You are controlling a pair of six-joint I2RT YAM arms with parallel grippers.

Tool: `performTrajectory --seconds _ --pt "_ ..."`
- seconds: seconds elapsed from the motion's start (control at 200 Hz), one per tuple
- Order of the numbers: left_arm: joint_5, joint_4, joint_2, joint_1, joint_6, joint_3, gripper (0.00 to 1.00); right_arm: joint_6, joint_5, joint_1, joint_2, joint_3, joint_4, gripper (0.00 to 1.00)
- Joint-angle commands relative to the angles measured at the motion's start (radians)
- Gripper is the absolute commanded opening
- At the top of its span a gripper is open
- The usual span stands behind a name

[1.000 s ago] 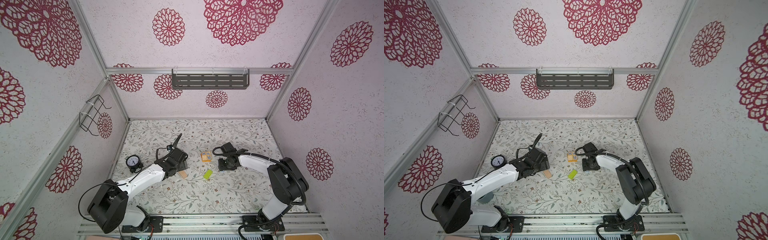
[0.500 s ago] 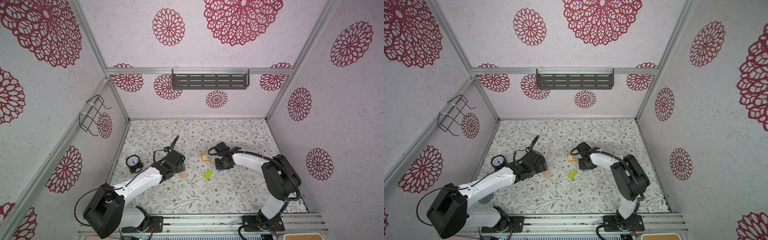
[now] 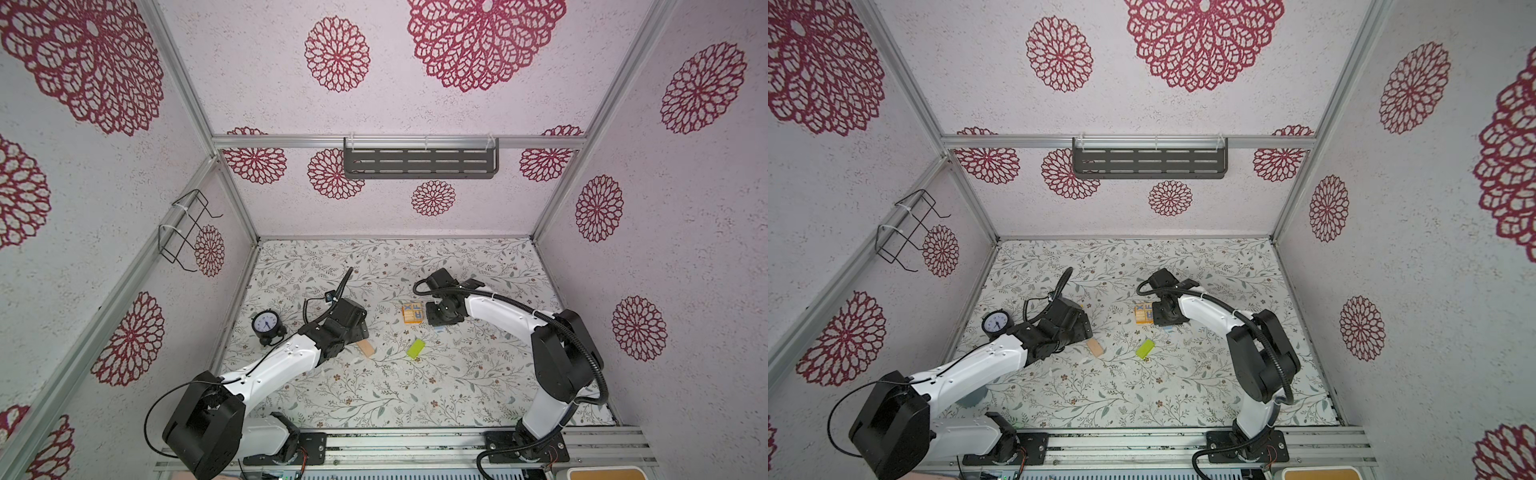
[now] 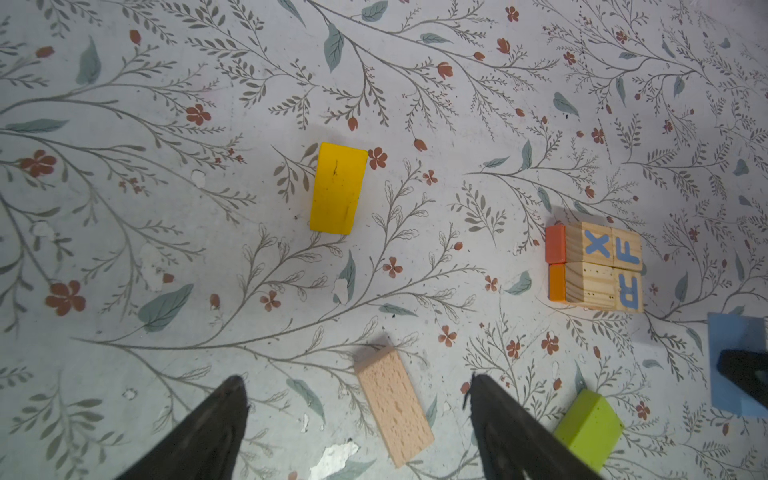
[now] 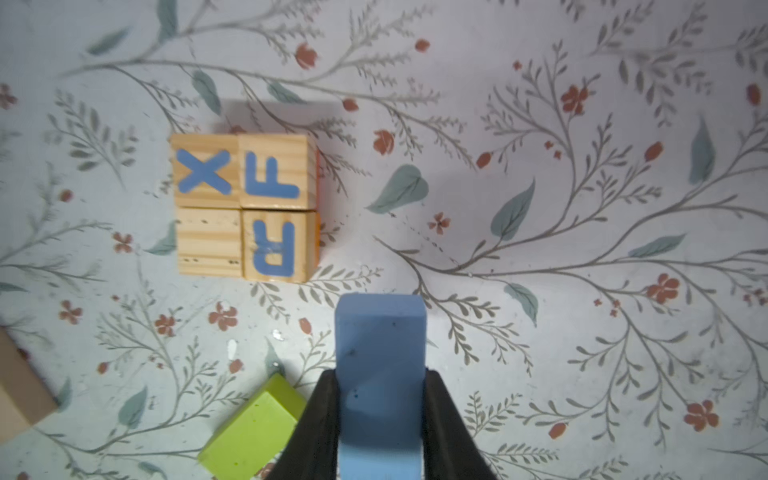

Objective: Build the wood block tower
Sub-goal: 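Grasp the light blue block with the right gripper and lift it toward the stack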

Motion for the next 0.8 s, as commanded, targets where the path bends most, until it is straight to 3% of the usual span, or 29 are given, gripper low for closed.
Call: performTrajectory --seconds 0.0,0.08,0.4,0.796 --pt "0.008 0.035 -0.031 0.017 0.023 -0.011 0.91 0.029 0.007 0.014 0.008 0.082 -0.063 0.20" --pt "0.001 0.021 -0.033 0.025 0.036 -0.007 1.00 0.033 0.010 0.024 0.041 0.137 -0.081 0.20" --pt "-0.008 0.052 -0.053 0.055 0.043 -0.052 0.97 0.044 0.013 0.067 0.203 0.340 -0.155 0.21" --pt "0.043 0.113 -0.042 0.059 0.044 -0.105 0.97 0.066 0.021 0.108 0.299 0.444 -0.191 0.21"
